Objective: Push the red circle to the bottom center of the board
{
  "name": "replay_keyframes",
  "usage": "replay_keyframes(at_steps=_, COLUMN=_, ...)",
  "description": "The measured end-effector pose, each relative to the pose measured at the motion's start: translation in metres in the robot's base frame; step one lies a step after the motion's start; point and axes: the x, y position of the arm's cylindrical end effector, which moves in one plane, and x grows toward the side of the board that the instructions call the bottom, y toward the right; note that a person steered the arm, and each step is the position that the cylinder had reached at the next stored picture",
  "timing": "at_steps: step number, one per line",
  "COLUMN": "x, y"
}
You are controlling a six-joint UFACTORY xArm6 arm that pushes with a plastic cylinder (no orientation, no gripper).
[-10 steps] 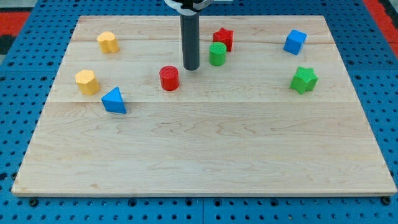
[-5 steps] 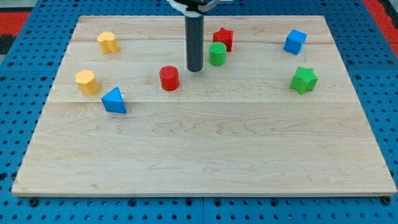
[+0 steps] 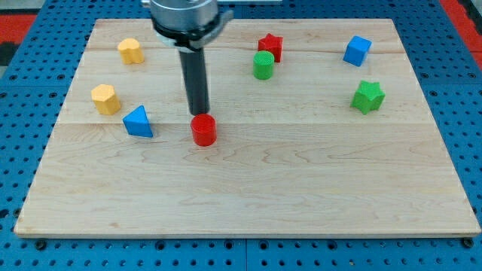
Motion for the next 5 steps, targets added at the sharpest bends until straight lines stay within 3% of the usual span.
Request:
replay_keyframes(at_steps=2, x=0.064, y=0.045)
replay_keyframes(at_steps=4, x=0.094, y=0.03)
replay_keyframes(at_steps=5, x=0.128, y=0.088)
